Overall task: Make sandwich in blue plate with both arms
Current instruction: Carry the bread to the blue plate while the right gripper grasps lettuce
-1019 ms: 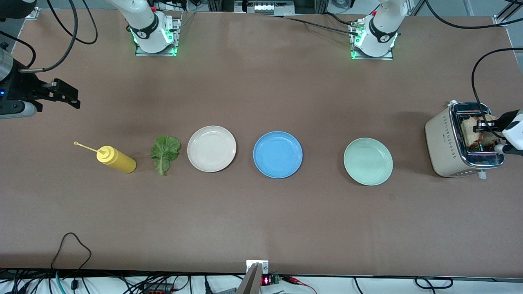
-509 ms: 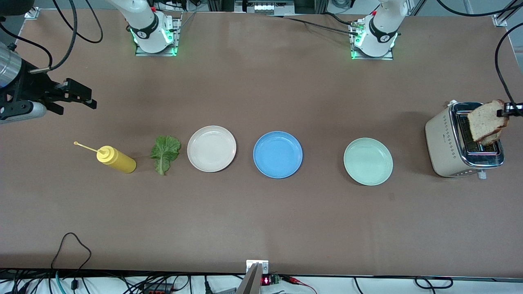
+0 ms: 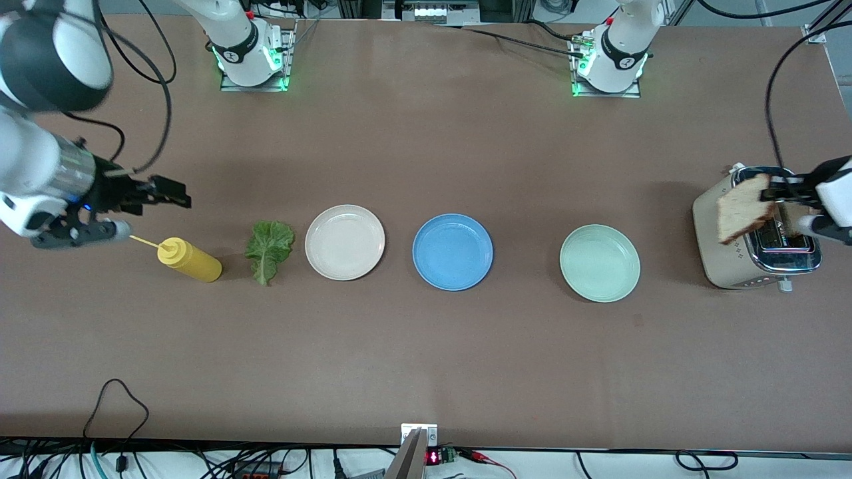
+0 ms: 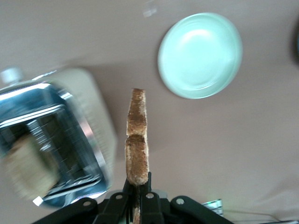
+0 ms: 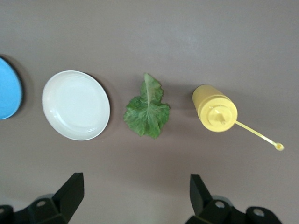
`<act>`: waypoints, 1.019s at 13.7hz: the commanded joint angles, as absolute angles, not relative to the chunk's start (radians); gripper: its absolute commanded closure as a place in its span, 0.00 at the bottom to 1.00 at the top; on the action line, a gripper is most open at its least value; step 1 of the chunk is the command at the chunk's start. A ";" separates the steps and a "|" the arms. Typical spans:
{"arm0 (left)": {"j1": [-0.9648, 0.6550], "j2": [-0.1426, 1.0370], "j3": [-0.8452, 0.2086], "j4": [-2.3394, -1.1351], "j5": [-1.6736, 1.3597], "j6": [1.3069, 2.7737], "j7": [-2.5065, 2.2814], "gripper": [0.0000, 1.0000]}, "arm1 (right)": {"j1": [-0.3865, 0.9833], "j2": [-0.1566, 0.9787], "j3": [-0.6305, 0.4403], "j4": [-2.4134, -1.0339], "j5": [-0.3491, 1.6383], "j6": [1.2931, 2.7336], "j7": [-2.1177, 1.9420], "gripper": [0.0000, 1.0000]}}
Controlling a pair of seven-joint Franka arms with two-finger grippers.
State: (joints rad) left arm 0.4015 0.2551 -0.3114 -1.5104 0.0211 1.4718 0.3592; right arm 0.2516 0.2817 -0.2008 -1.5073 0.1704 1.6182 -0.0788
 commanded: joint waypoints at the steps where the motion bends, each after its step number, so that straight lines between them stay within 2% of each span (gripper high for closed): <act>1: 0.390 0.281 -0.350 -1.493 -0.049 1.451 0.370 0.97 | 0.271 0.415 -0.199 -1.491 0.184 1.653 -0.071 0.00; 3: 0.332 0.297 -0.371 -1.496 -0.095 1.439 0.365 0.97 | 0.316 0.494 -0.202 -1.496 0.179 1.745 -0.063 0.00; 7: 0.195 0.372 -0.371 -1.493 -0.214 1.448 0.324 0.98 | 0.357 0.603 -0.204 -1.497 0.135 1.813 -0.061 0.00; 9: 0.154 0.416 -0.371 -1.496 -0.343 1.506 0.240 0.99 | 0.391 0.632 -0.203 -1.526 0.045 1.859 0.015 0.00; 12: 0.141 0.489 -0.371 -1.506 -0.577 1.589 0.210 1.00 | 0.406 0.646 -0.204 -1.594 0.038 1.946 0.034 0.00; 14: 0.127 0.514 -0.371 -1.541 -0.726 1.691 0.212 1.00 | 0.384 0.699 -0.204 -1.598 0.037 2.005 0.017 0.00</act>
State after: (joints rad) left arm 0.1375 0.4946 -0.3737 -1.5223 -0.6105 1.6248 0.2221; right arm 0.3981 0.6699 -0.1985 -1.5813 0.0511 1.9540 0.0195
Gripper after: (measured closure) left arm 0.930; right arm 0.000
